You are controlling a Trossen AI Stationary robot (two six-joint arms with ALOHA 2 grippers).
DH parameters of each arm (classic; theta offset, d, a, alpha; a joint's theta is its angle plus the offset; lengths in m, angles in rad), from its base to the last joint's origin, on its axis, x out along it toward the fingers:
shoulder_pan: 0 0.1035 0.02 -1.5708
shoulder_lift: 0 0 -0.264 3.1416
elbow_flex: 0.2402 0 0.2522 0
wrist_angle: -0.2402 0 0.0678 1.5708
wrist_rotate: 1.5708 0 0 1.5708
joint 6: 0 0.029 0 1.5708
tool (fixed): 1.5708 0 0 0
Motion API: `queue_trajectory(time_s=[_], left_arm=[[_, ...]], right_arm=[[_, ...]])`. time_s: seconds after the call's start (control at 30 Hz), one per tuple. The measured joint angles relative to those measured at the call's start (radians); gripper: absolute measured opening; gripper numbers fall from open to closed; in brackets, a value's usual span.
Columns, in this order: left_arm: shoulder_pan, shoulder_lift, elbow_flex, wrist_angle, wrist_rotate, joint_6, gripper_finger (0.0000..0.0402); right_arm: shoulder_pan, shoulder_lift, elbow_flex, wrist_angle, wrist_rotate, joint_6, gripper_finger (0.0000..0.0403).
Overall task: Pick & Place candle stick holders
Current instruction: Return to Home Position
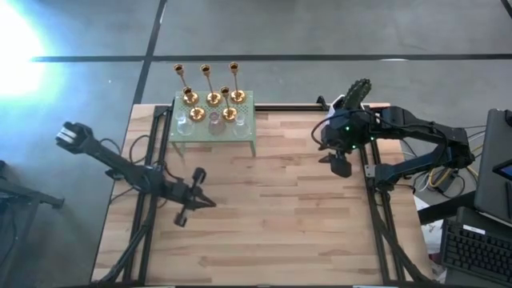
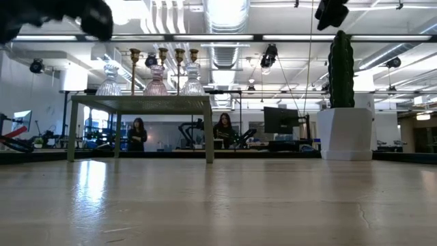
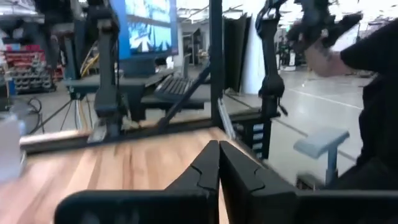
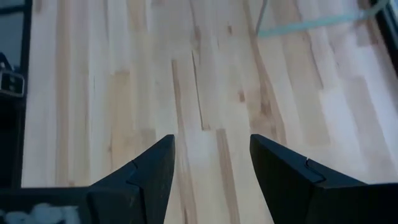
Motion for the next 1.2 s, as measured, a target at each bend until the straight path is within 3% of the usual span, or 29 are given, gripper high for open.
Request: queue_trajectory(time_s=[0.23, 0.33, 0.67, 0.77, 0.93, 1.07, 1.2], left_arm=[[0.002, -0.169, -0.237, 0.132, 0.047, -0.010, 0.0004], [0.002, -0.230, -0.254, 0.074, 0.070, 0.019, 0.0004], [0.032, -0.297, -0.259, -0.021, 0.099, 0.103, 0.0002], [0.084, -0.311, -0.259, -0.033, 0.114, 0.089, 0.0002], [0.218, -0.347, -0.260, -0.094, 0.253, 0.030, 0.0001], [0.328, -0.371, -0.260, -0.101, 0.394, -0.008, 0.0001], [0.416, -0.387, -0.260, -0.144, 0.437, -0.016, 0.0001]], right_arm=[[0.000, 0.000, -0.026, 0.195, 0.000, -0.026, 0.0189], [0.000, -0.002, -0.080, 0.306, -0.004, -0.041, 0.0167], [0.000, -0.010, -0.414, 0.766, -0.126, -0.076, 0.0020], [-0.008, -0.038, -0.499, 0.884, -0.127, -0.096, 0.0011], [-0.052, -0.132, -0.626, 1.068, -0.144, -0.132, 0.0008], [-0.094, -0.220, -0.724, 1.213, -0.240, -0.140, 0.0008], [-0.131, -0.301, -0.823, 1.317, -0.297, -0.141, 0.0008]])
